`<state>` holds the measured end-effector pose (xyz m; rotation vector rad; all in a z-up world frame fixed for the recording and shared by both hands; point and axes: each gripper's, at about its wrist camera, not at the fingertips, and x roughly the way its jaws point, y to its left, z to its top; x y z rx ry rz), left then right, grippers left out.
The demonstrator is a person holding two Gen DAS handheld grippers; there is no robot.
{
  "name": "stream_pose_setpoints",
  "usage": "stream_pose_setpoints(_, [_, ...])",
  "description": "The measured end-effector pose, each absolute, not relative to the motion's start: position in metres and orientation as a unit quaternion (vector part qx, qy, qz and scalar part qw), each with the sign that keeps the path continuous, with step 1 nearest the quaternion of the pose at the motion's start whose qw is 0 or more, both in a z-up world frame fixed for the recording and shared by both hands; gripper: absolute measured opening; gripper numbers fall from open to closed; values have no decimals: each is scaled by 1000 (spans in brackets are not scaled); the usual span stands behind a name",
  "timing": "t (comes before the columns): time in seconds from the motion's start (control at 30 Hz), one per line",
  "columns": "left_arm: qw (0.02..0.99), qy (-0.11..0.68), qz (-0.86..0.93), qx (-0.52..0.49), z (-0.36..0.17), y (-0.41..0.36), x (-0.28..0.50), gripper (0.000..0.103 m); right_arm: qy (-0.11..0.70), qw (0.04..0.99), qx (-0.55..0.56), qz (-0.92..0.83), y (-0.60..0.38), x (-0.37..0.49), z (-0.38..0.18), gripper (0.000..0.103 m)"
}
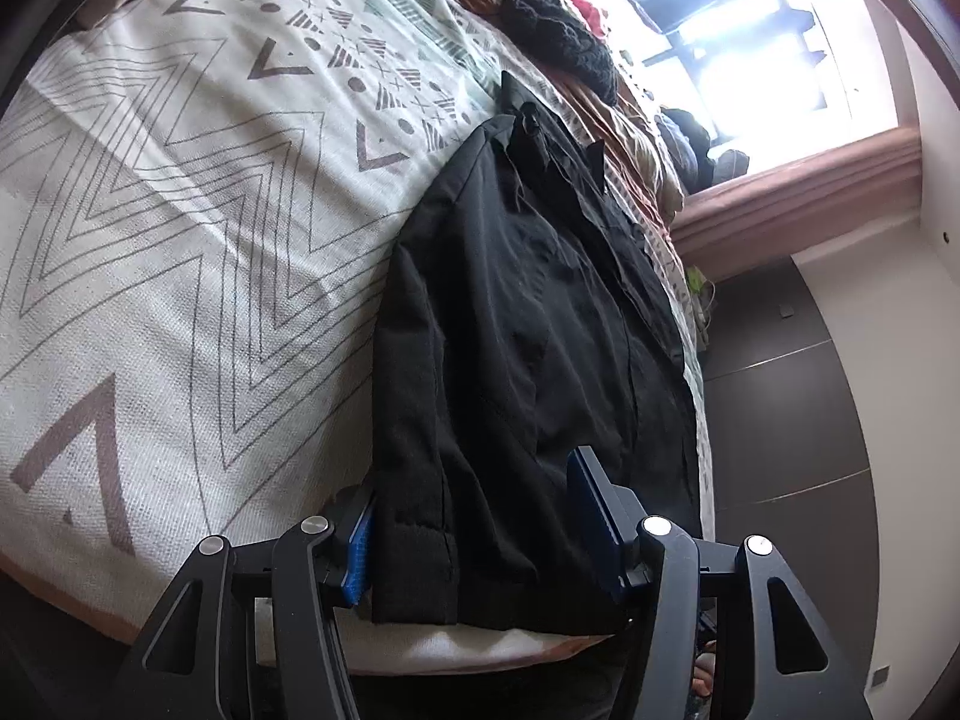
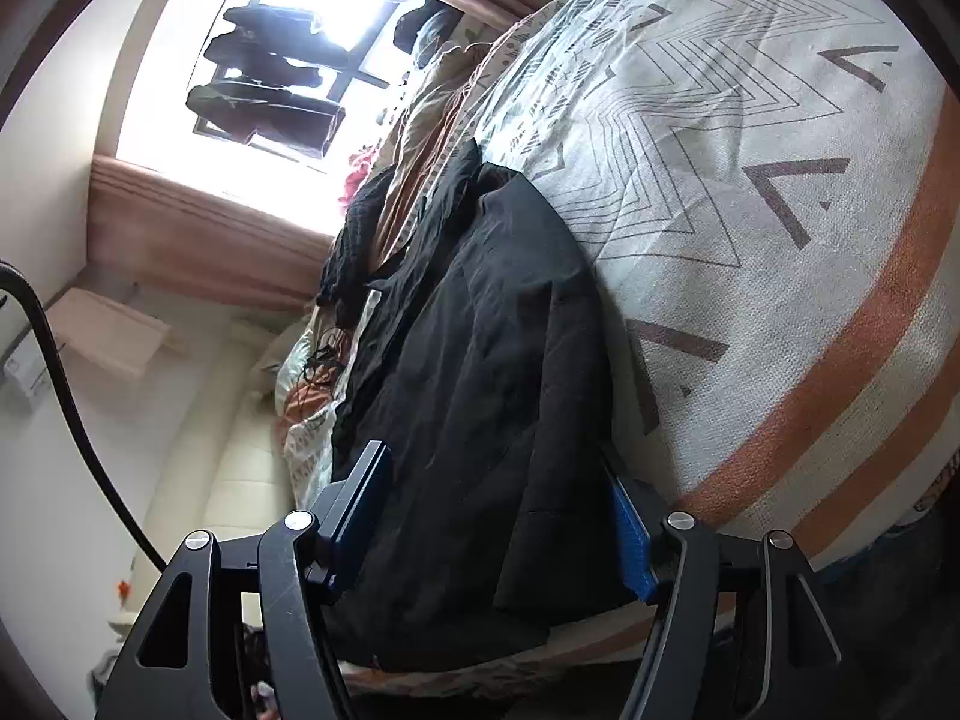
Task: Fold large clothes
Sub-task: 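Move both open tools down to the hem end of the black shirt strip, then close both tools on the hem end of the black shirt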
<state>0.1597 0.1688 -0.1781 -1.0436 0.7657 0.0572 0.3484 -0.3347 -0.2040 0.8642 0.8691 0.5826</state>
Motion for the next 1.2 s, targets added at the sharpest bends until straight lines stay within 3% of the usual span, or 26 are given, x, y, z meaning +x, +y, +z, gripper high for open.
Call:
stream_pose_setpoints(0.1, [795, 358, 34, -488, -182, 169, 165, 52, 402, 782, 401, 256, -335, 355, -204, 68])
stream_pose_setpoints(0.2, [796, 370, 46, -477, -187, 167, 168, 36, 405, 794, 387, 235, -334, 364, -202, 67])
stream_pose_setpoints(0.27, [794, 378, 55, -472, -191, 167, 168, 18, 415, 798, 378, 221, -334, 369, -205, 62])
stream_pose_setpoints(0.33, [794, 388, 62, -465, -195, 166, 169, 13, 427, 792, 383, 209, -334, 374, -212, 56])
stream_pose_setpoints(0.4, [799, 390, 66, -453, -194, 165, 167, 10, 432, 789, 386, 203, -333, 375, -216, 43])
stream_pose_setpoints(0.47, [802, 379, 66, -458, -192, 170, 163, 6, 440, 791, 381, 189, -332, 377, -220, 7])
stream_pose_setpoints(0.63, [804, 340, 49, -486, -175, 180, 150, 4, 422, 792, 399, 189, -342, 370, -212, 5])
stream_pose_setpoints(1.2, [825, 218, 9, -522, -94, 205, 87, 3, 365, 810, 351, 295, -317, 317, -103, 5])
